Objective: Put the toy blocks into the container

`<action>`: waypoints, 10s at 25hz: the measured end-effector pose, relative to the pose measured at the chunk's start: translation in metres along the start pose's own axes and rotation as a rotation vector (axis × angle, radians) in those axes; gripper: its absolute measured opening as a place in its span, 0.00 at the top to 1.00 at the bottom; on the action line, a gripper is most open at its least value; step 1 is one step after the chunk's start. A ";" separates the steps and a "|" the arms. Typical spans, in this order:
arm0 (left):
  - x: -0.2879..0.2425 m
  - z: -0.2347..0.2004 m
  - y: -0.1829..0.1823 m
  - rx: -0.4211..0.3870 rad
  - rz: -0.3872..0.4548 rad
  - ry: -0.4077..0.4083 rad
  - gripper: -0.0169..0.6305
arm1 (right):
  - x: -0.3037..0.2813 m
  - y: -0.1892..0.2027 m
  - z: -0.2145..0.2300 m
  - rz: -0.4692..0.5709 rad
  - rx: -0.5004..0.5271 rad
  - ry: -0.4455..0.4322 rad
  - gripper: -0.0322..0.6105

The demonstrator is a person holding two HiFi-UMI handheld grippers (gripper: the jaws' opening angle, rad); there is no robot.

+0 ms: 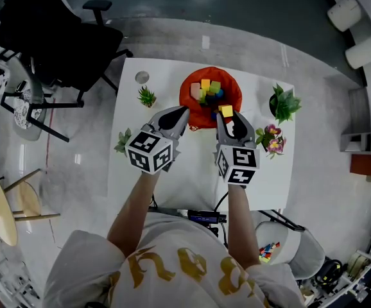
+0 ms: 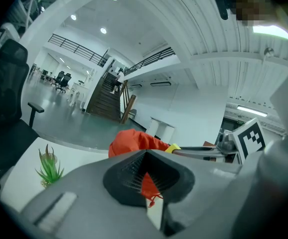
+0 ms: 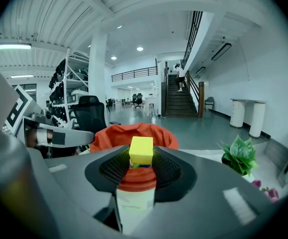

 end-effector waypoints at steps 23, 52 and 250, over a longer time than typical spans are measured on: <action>0.013 0.019 -0.008 -0.037 0.015 -0.001 0.97 | 0.029 -0.002 0.001 0.025 -0.003 0.005 0.68; 0.059 0.098 0.020 -0.070 -0.018 0.047 0.97 | 0.141 0.038 0.007 -0.004 -0.030 0.096 0.68; 0.017 0.016 -0.002 0.083 0.108 -0.082 0.97 | 0.006 -0.001 -0.007 -0.019 -0.062 -0.047 0.70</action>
Point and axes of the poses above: the fingertips, and each gripper's own axes: x backward along the fingers, z to its right, y out of its underside, the point moved 5 cm from there along x, backward along the fingers, and after that the axes turned 7 degrees about z, right-handed, at the moved point
